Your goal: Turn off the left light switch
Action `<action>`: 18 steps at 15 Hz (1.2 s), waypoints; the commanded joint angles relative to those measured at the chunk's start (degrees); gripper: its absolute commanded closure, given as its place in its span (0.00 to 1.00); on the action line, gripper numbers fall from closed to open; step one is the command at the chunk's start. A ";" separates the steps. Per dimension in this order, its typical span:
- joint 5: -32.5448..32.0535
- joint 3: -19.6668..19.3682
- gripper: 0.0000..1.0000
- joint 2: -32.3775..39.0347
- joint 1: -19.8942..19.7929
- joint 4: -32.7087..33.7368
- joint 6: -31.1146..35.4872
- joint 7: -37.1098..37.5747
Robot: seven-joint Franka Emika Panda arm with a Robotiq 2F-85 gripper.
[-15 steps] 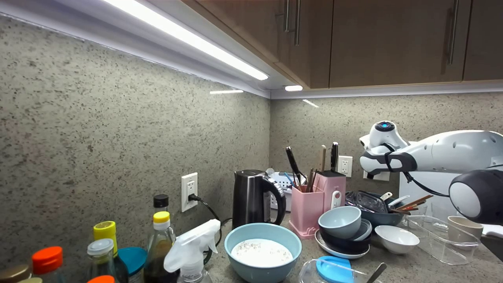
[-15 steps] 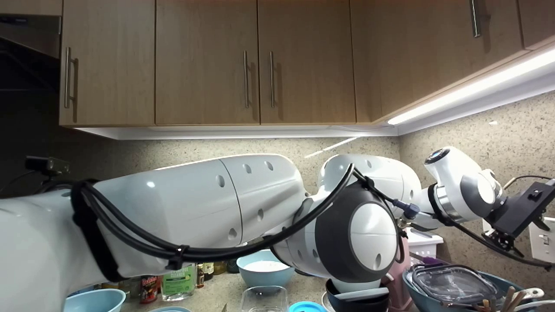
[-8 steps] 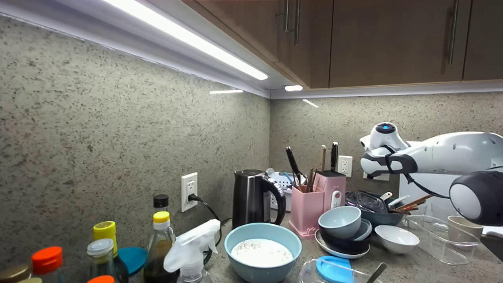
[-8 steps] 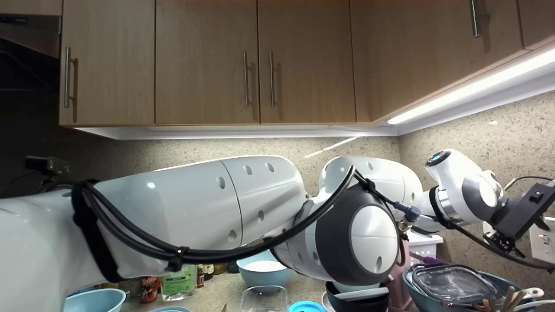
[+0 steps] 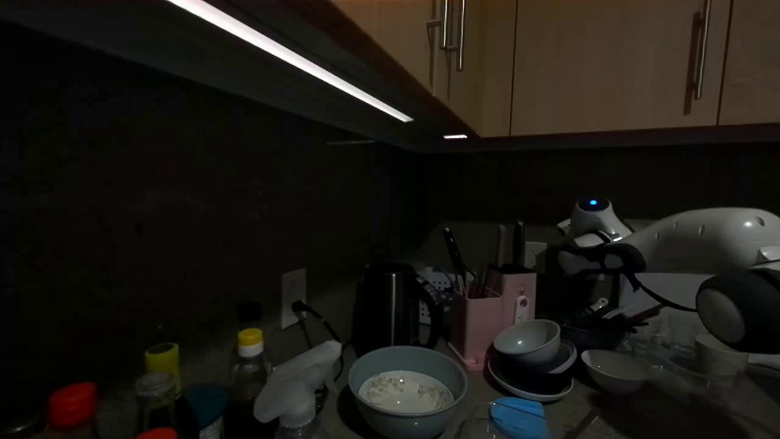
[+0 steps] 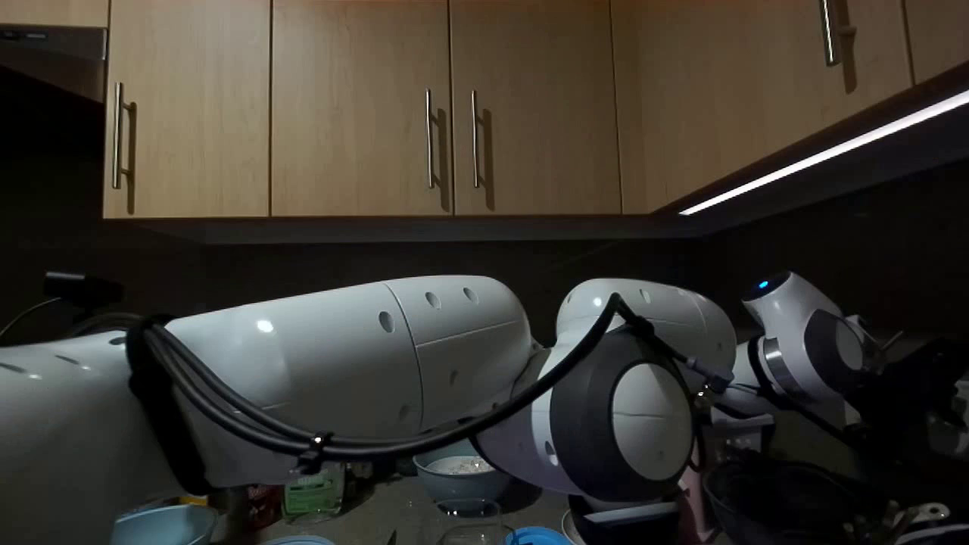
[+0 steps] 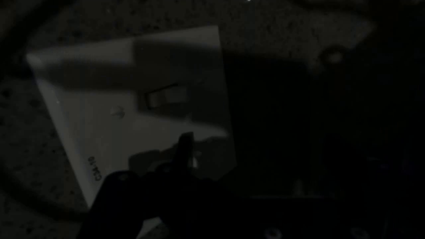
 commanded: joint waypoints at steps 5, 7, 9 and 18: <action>-2.17 -3.58 0.00 -2.17 2.23 -1.73 -4.79 3.60; -1.35 -2.31 0.00 -1.28 1.61 -1.55 -2.39 1.47; -1.32 -2.22 0.00 -0.91 1.61 -0.97 -2.65 1.40; -1.30 -2.84 0.00 -3.35 1.87 -1.42 -3.45 5.15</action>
